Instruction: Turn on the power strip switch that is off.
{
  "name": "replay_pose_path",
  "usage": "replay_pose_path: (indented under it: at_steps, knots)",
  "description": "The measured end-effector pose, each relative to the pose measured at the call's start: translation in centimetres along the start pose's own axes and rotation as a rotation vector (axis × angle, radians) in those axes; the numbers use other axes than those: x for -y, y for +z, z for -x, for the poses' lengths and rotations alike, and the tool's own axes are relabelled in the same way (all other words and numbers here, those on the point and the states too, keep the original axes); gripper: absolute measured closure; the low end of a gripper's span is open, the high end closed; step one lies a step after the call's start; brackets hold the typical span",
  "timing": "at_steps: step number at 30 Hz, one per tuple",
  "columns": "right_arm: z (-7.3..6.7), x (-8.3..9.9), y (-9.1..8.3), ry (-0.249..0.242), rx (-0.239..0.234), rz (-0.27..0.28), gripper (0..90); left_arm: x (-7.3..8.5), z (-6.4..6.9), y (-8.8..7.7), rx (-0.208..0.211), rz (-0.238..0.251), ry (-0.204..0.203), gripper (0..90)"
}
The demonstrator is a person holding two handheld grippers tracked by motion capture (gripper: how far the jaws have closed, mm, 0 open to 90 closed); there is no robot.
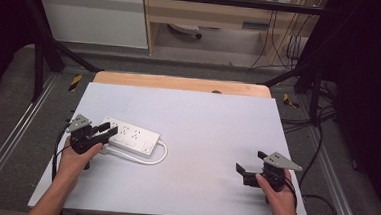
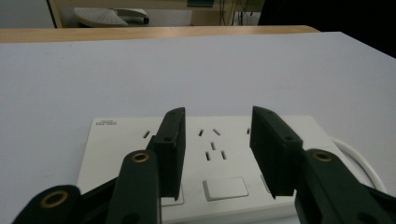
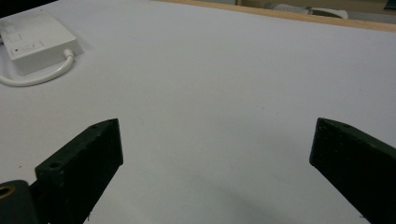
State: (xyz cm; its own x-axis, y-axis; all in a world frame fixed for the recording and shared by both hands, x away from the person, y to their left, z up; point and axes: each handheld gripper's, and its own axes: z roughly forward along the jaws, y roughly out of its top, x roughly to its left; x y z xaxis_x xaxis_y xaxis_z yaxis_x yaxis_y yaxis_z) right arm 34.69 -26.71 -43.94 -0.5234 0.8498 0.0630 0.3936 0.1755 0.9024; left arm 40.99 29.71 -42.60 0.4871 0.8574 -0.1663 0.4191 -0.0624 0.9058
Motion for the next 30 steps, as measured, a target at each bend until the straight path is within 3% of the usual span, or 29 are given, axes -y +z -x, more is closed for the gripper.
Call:
replay_pose_path:
  at_steps: [21,25,30]
  knots:
    - [0.0,0.0,0.0,0.002,0.0,-0.001,3.2,-0.9,0.8,-0.6,0.032,0.021,-0.009,38.5]
    - [0.0,0.0,0.0,0.001,0.0,-0.001,3.1,-1.0,1.0,-0.6,0.03,0.032,-0.01,30.0]
    - [0.0,0.0,0.0,0.003,0.0,0.0,3.2,-1.1,1.3,-0.6,0.056,0.021,-0.021,10.5]
